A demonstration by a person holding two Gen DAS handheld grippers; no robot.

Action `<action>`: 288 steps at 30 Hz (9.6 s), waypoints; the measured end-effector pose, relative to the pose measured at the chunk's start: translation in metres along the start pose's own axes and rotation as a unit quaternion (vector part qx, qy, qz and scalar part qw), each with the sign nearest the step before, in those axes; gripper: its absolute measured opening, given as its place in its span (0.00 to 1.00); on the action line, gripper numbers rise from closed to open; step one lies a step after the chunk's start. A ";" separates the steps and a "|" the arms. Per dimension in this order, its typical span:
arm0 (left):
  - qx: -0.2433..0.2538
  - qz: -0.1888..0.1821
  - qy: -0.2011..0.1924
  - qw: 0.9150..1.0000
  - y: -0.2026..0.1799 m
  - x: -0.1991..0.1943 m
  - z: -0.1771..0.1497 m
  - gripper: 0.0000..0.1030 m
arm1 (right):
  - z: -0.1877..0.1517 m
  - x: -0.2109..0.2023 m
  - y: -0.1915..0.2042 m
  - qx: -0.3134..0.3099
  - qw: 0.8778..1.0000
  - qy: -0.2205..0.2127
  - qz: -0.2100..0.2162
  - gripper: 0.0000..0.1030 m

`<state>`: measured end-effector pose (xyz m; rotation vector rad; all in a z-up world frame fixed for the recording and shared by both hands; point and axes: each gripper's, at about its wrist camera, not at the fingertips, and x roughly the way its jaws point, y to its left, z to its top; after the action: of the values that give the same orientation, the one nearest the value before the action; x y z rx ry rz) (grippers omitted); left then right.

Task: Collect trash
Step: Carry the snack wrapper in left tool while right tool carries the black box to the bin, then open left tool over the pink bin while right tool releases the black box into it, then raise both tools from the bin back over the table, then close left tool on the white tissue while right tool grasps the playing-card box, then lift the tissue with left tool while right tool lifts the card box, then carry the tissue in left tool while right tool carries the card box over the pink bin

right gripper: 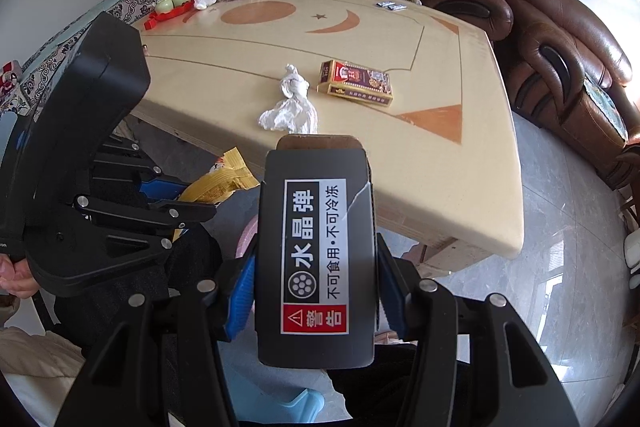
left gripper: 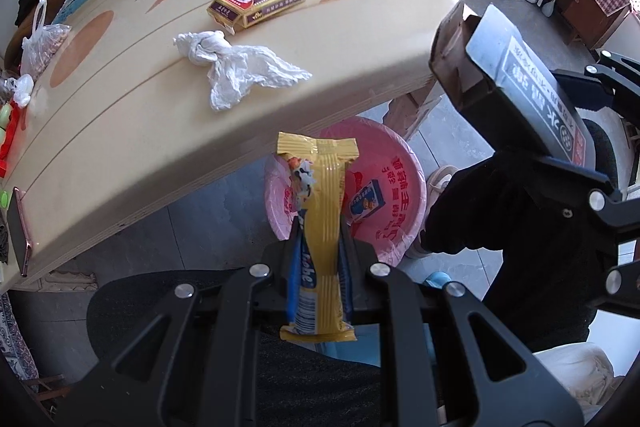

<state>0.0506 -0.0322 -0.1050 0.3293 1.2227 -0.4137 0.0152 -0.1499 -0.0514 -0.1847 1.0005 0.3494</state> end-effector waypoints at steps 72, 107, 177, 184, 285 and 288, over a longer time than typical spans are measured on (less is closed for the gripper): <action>-0.105 -0.079 0.213 0.968 0.010 0.254 -0.002 0.55 | -0.070 0.260 -0.048 0.047 0.973 0.225 0.022 0.66; -0.168 -0.047 -0.031 0.984 0.071 -0.065 0.062 0.90 | 0.074 -0.029 -0.024 -0.118 0.990 -0.038 0.068 0.93; -0.205 -0.045 0.119 0.970 0.132 0.105 0.181 0.90 | 0.208 0.232 -0.044 -0.456 0.863 0.156 0.156 0.71; -0.206 -0.048 0.113 0.971 0.137 0.108 0.185 0.88 | 0.209 0.240 -0.047 -0.426 0.873 0.158 0.175 0.69; -0.092 0.004 -0.042 0.995 0.001 0.038 0.021 0.17 | -0.032 0.067 -0.005 0.065 0.997 0.030 -0.015 0.63; -0.087 0.009 -0.033 0.996 -0.003 0.054 0.021 0.17 | -0.041 0.085 -0.007 0.068 0.996 0.049 -0.015 0.63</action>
<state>0.0812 -0.0516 -0.1497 0.1754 1.1814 -0.2984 0.0273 -0.1521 -0.1454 -0.0932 1.1130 0.2454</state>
